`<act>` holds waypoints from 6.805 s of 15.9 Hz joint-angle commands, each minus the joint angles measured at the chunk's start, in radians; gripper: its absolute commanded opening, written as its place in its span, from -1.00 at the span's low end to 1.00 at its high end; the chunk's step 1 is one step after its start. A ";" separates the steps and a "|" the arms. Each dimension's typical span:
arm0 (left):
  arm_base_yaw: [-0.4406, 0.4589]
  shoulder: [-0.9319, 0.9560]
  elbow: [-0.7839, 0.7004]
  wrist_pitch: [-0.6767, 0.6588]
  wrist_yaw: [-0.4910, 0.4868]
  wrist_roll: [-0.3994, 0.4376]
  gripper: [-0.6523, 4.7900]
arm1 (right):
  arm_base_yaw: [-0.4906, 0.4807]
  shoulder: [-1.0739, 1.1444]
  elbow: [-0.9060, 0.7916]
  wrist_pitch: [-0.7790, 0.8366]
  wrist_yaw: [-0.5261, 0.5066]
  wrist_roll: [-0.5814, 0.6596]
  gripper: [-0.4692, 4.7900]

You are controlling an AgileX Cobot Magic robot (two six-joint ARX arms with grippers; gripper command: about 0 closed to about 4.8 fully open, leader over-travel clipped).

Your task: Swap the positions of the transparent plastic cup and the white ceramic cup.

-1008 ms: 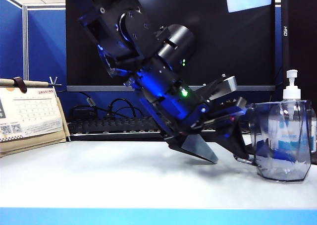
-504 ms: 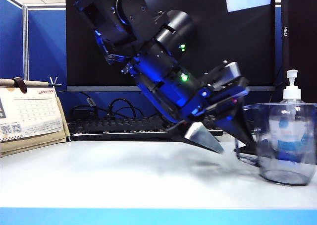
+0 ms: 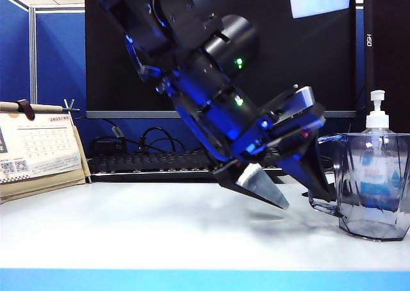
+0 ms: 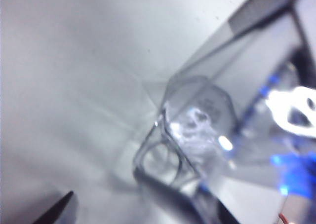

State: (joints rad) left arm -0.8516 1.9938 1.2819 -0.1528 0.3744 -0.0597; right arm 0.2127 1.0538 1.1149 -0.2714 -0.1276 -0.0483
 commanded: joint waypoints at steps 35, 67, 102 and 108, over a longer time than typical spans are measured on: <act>0.076 -1.884 -0.180 -1.202 -0.671 -0.076 -0.78 | 0.504 0.813 0.204 0.526 -0.236 0.293 -0.84; 0.076 -1.884 -0.266 -1.201 -0.552 -0.044 -0.78 | 0.526 1.029 0.285 0.409 -0.138 0.277 -0.53; 0.075 -1.885 -0.265 -1.192 -0.594 0.106 -0.78 | 0.578 0.735 0.283 -0.080 0.137 0.288 0.22; 0.075 -1.980 -0.264 -0.979 -0.685 0.132 -0.78 | 0.784 0.425 0.283 -0.126 0.459 0.065 0.07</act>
State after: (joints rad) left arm -0.7769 0.0296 1.0149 -1.1988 -0.3065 0.0662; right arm 0.9718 1.5139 1.3911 -0.4179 0.2668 0.0582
